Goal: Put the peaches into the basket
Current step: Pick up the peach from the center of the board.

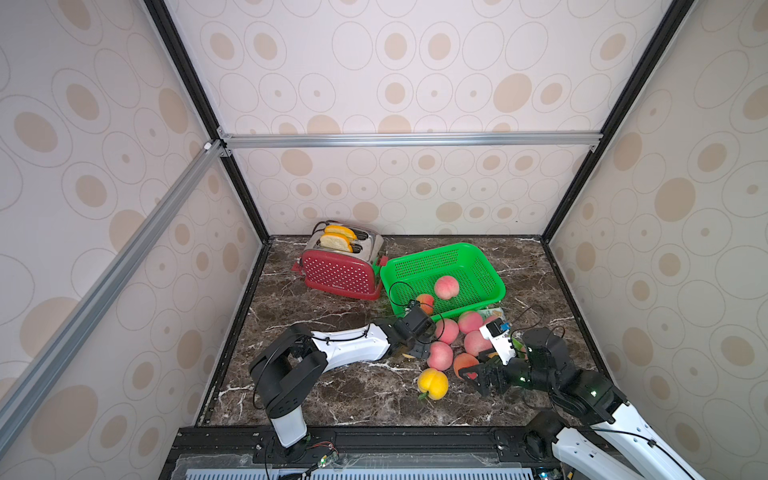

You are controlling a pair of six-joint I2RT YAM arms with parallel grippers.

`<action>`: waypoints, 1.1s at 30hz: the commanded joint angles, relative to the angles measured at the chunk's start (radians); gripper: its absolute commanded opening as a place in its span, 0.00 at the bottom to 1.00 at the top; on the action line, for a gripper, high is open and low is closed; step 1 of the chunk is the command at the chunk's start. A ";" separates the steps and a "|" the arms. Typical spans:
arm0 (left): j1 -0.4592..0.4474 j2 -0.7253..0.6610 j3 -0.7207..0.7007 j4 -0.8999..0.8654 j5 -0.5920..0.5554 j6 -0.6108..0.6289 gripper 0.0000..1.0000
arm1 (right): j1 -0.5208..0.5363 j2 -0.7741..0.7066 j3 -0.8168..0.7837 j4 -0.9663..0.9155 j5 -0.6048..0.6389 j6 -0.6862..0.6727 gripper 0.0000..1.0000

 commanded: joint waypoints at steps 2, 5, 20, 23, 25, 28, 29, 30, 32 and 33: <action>-0.004 -0.014 0.031 -0.009 -0.009 0.023 0.81 | 0.009 -0.008 -0.008 0.004 0.014 -0.002 1.00; -0.004 -0.031 0.027 -0.017 -0.010 0.025 0.80 | 0.009 -0.010 -0.009 0.004 0.014 -0.002 1.00; -0.013 -0.290 -0.028 -0.172 -0.013 0.027 0.78 | 0.008 -0.030 -0.003 -0.004 0.035 0.002 1.00; -0.013 -0.355 -0.017 -0.211 -0.023 0.031 0.78 | 0.008 -0.034 0.001 -0.007 0.046 0.004 1.00; -0.013 -0.386 0.006 -0.236 -0.027 0.040 0.78 | 0.009 -0.034 0.007 -0.012 0.052 0.004 1.00; -0.013 -0.401 0.067 -0.273 -0.041 0.067 0.78 | 0.008 -0.036 0.014 -0.017 0.062 0.003 1.00; -0.013 -0.397 0.094 -0.288 -0.047 0.081 0.78 | 0.008 -0.036 0.017 -0.021 0.066 0.004 1.00; -0.013 -0.386 0.125 -0.301 -0.056 0.099 0.78 | 0.009 -0.039 0.020 -0.023 0.069 0.004 1.00; -0.013 -0.353 0.188 -0.324 -0.071 0.138 0.79 | 0.009 -0.042 0.025 -0.027 0.076 0.003 1.00; -0.013 -0.332 0.221 -0.335 -0.077 0.154 0.79 | 0.008 -0.043 0.024 -0.029 0.077 0.002 1.00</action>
